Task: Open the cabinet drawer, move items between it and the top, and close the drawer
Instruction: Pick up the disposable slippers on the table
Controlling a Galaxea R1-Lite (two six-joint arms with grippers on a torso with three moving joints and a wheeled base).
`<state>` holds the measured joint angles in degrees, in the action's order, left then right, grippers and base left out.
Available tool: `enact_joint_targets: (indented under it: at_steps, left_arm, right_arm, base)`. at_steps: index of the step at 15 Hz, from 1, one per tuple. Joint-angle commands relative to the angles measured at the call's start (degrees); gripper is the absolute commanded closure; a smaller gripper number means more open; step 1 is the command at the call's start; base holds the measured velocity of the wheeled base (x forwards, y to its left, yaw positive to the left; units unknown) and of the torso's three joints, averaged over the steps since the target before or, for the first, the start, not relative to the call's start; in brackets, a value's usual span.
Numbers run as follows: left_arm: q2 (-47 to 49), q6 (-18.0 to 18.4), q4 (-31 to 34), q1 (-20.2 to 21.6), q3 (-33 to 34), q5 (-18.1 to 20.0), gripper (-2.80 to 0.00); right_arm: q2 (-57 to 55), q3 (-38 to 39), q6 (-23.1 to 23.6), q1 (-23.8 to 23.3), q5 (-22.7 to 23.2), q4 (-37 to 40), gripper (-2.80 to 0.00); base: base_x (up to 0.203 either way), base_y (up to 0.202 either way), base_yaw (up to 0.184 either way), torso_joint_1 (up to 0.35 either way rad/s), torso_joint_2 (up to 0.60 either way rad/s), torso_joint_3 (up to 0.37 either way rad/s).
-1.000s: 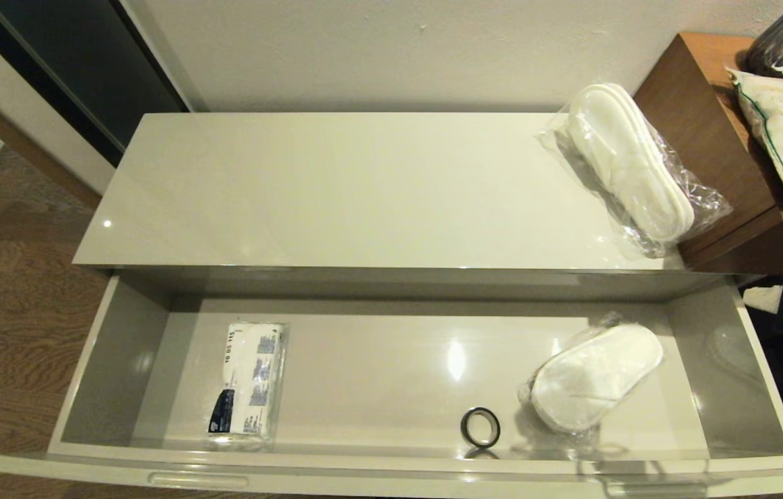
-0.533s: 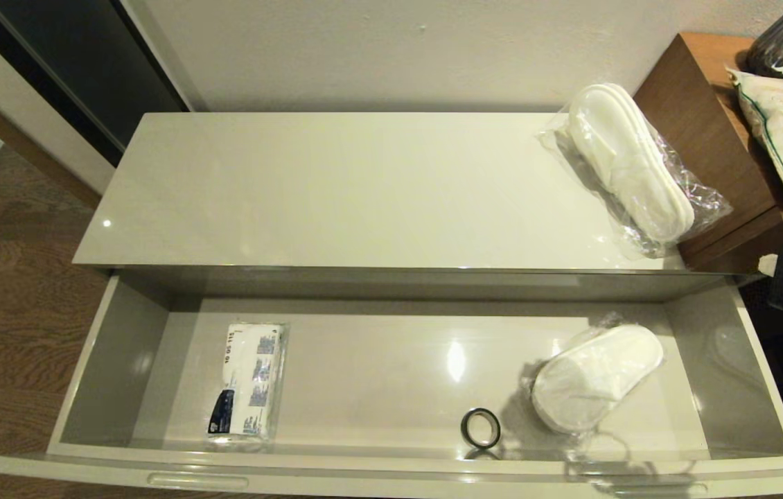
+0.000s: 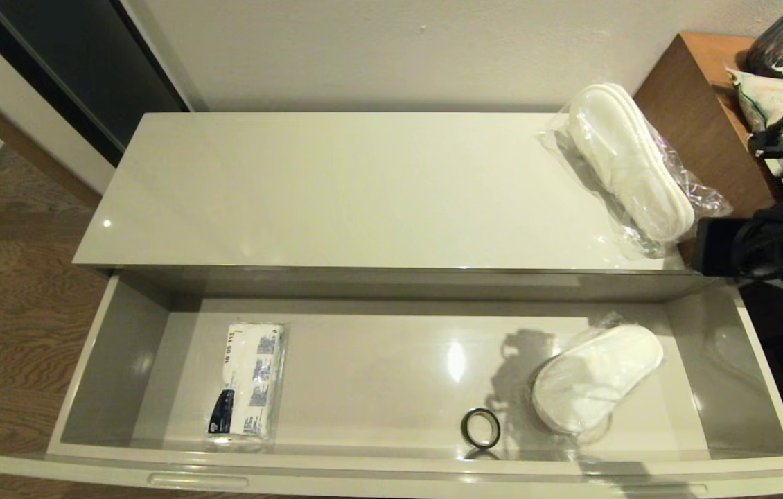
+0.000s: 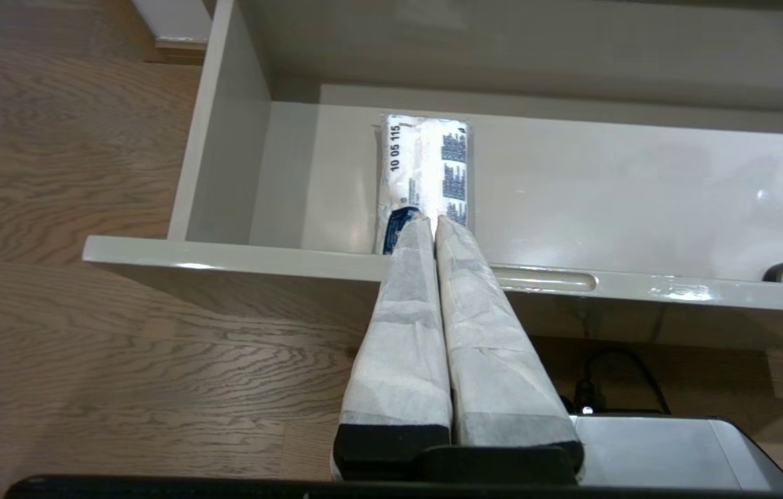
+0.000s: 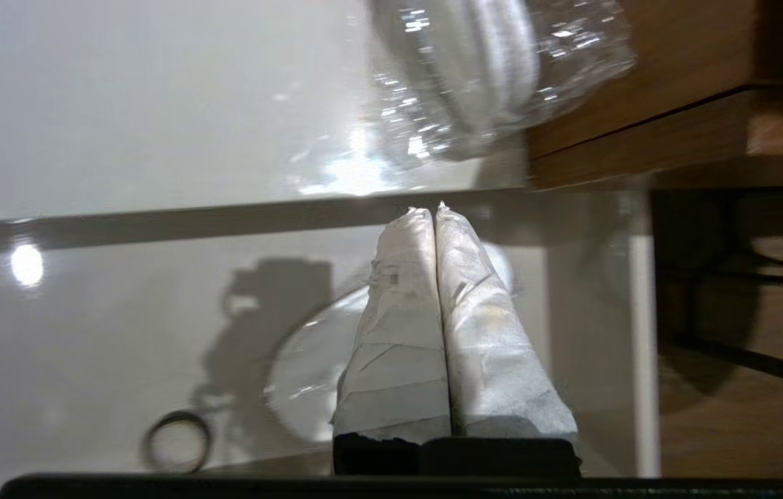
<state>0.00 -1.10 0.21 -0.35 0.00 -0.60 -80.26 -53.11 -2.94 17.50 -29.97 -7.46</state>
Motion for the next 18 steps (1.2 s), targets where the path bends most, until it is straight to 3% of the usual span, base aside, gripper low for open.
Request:
enact_joint_targets:
  at_steps: [1, 4, 7, 11, 18]
  left_arm:
    - [0.00, -0.05, -0.03, 0.00, 0.09, -0.02, 0.00]
    - [0.00, -0.05, -0.03, 0.00, 0.00, -0.02, 0.00]
    - [0.00, -0.05, -0.03, 0.00, 0.09, -0.02, 0.00]
    - [0.00, -0.05, -0.03, 0.00, 0.09, -0.02, 0.00]
    - [0.00, -0.05, -0.03, 0.00, 0.09, -0.02, 0.00]
  right_arm:
    - [-4.10, -0.71, 3.47, -5.24, -0.99, -5.44, -2.80]
    - [-10.09, -3.16, 6.13, -8.18, -1.42, -21.33, -2.80]
    - [-17.61, -3.10, 5.88, -7.96, -2.57, -30.52, -2.80]
    - [-24.16, -1.58, 2.99, -6.30, -2.72, -36.74, -2.80]
    - [-34.64, -3.59, 4.44, -5.97, -2.72, -50.29, -2.80]
  base:
    - [0.000, 0.000, 0.000, 0.000, 0.00, 0.000]
    - [0.000, 0.000, 0.000, 0.000, 0.00, 0.000]
    - [0.000, 0.000, 0.000, 0.009, 0.00, 0.001]
    - [0.000, 0.000, 0.000, 0.000, 0.00, 0.000]
    - [0.000, 0.000, 0.000, 0.000, 0.00, 0.000]
